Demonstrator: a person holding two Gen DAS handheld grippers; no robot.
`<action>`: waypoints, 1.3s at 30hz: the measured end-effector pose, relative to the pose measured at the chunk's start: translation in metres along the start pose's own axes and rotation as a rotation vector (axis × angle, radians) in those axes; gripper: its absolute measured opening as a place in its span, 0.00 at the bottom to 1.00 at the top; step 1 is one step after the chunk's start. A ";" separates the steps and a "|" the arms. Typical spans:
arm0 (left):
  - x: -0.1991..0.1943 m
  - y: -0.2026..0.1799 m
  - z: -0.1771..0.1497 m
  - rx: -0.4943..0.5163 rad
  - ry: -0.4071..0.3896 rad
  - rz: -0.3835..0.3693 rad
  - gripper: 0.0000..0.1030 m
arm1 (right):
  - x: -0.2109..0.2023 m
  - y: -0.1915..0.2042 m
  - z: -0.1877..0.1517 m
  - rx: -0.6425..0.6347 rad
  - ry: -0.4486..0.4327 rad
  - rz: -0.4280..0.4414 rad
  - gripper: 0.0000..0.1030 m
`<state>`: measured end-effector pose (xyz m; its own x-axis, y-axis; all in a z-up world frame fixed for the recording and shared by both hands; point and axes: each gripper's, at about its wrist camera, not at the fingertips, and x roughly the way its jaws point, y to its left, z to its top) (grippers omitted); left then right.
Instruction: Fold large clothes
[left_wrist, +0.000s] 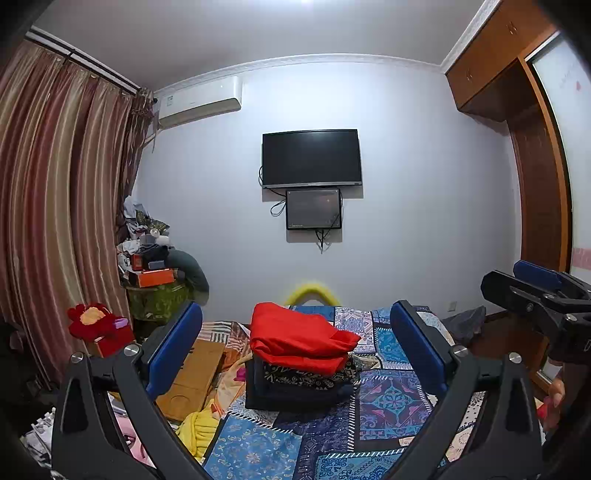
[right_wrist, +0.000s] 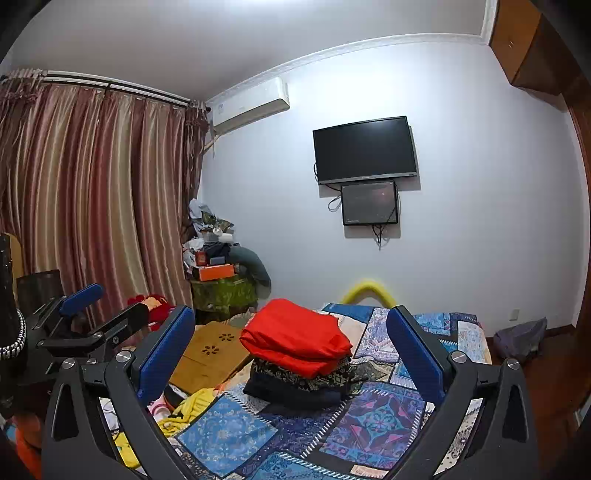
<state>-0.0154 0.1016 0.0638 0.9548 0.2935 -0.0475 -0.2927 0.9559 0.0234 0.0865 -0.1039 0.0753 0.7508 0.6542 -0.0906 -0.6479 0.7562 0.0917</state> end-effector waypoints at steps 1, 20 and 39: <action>0.001 0.000 -0.001 -0.001 0.002 -0.001 0.99 | 0.000 0.000 -0.001 0.002 0.002 -0.004 1.00; 0.010 0.000 -0.004 -0.023 0.023 -0.024 0.99 | -0.001 0.001 0.000 -0.004 0.038 0.001 1.00; 0.013 0.000 -0.008 -0.039 0.042 -0.051 0.99 | 0.000 -0.006 0.002 0.005 0.051 -0.009 1.00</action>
<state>-0.0033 0.1051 0.0555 0.9656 0.2440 -0.0897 -0.2466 0.9689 -0.0191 0.0907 -0.1080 0.0768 0.7493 0.6468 -0.1423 -0.6401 0.7624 0.0951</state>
